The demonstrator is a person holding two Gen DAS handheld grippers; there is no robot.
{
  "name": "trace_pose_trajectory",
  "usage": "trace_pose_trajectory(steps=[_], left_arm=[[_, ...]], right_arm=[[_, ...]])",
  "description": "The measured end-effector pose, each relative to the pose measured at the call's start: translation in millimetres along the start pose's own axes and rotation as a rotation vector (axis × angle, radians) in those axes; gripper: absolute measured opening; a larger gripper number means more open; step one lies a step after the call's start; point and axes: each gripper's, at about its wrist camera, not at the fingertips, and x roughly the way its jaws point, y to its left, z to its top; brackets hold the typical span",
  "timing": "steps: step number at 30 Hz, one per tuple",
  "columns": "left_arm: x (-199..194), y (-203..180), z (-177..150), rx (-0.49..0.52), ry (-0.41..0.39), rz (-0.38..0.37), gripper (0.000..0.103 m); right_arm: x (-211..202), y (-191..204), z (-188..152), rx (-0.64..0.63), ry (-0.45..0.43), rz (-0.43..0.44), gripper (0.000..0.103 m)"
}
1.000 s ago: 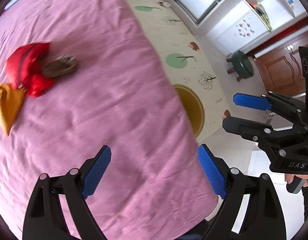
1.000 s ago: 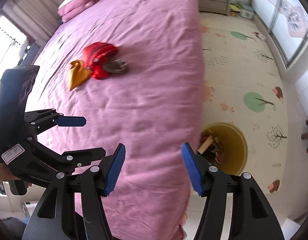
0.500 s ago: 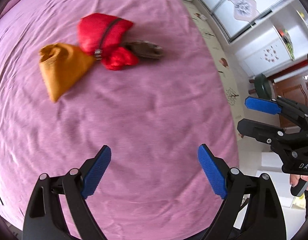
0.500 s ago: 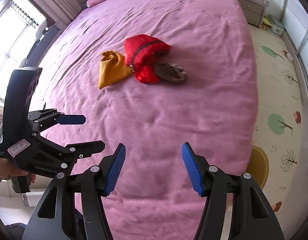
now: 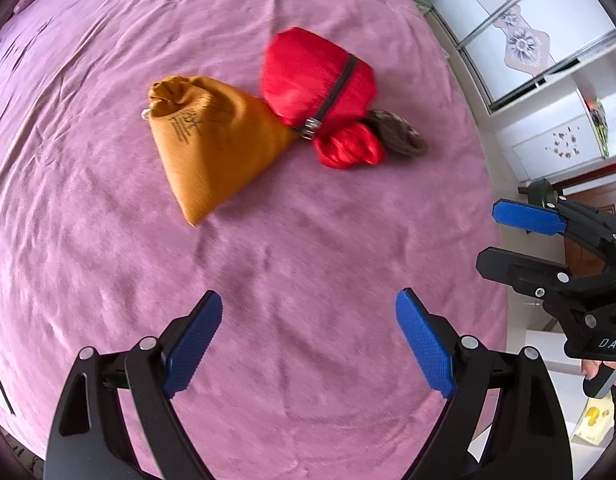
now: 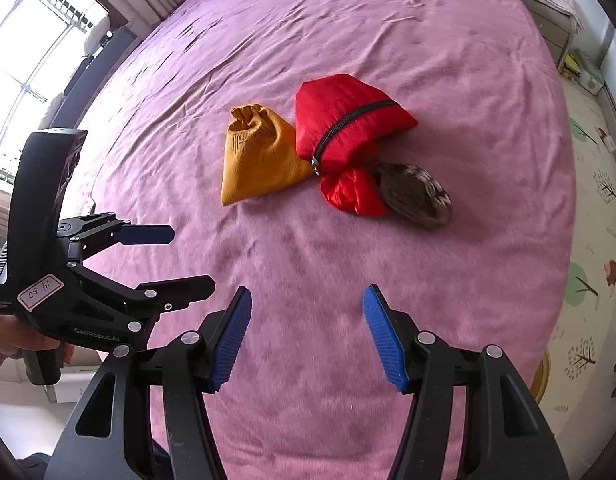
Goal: Collect trash
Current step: 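Move both open tools back over the pouches on the bed, then grasp the orange pouch with the left tool while the right tool grasps the red pouch strap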
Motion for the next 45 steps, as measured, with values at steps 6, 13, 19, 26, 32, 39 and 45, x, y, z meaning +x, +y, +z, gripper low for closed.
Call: trace_pose_trajectory(steps=[6,13,19,26,32,39,45], left_arm=[[14.0,27.4,21.2,-0.030,0.010,0.006,0.088],[34.1,58.2,47.8,-0.075,0.020,0.014,0.088],[49.8,84.0,63.4,-0.120,0.031,0.023,0.088],[72.9,103.5,77.9,-0.153,0.064,0.031,0.088],[88.0,102.4,97.9,-0.150,0.069,0.030,0.088],[94.9,93.9,121.2,-0.141,0.078,0.077,0.078],[97.3,67.8,133.9,-0.100,0.071,0.088,0.043]], right_arm=[[22.6,-4.8,27.9,0.001,0.022,0.006,0.058],[54.3,-8.7,49.9,-0.013,0.063,0.012,0.058],[77.2,-18.5,63.7,0.002,0.093,0.016,0.058],[92.1,-33.1,76.4,0.033,0.105,0.015,0.058],[106.4,-42.3,85.1,0.033,0.129,0.010,0.058],[130.9,-38.8,84.5,-0.012,0.201,-0.002,0.034],[125.6,-45.7,78.5,0.031,0.168,-0.003,0.012]])
